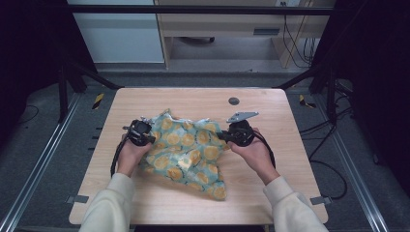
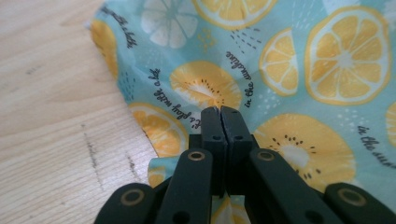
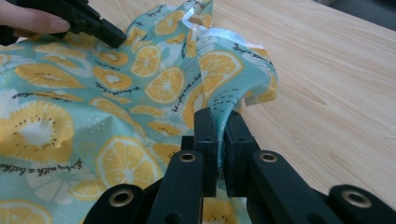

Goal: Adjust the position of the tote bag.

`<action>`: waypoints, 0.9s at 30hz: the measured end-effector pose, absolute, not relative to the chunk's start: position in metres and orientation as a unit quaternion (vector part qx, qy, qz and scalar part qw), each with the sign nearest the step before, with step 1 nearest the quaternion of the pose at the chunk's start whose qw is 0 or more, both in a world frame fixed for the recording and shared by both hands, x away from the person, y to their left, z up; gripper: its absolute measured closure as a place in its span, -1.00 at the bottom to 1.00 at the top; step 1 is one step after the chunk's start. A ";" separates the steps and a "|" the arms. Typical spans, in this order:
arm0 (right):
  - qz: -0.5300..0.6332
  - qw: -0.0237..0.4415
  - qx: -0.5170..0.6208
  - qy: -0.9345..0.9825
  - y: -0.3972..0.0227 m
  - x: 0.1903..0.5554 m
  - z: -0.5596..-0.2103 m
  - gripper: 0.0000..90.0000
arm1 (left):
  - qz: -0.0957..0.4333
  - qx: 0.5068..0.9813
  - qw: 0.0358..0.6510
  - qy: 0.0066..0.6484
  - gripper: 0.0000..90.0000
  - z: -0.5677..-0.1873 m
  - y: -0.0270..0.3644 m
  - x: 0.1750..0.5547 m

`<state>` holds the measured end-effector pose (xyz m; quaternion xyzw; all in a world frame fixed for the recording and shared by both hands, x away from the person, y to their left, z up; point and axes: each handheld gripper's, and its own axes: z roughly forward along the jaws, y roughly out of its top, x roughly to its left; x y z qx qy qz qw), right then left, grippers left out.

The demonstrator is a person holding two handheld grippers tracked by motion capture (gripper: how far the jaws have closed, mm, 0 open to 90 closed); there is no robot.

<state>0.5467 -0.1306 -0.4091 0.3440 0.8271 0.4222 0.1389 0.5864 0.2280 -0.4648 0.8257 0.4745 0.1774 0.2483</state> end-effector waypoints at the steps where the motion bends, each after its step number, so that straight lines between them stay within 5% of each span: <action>1: 0.423 0.140 0.345 0.826 -0.132 0.547 -0.409 0.92 | 0.182 0.824 0.253 0.474 1.00 -0.462 0.229 0.584; 27: 0.411 0.183 0.347 0.823 -0.157 0.543 -0.391 0.98 | 0.237 0.802 0.322 0.444 1.00 -0.434 0.246 0.546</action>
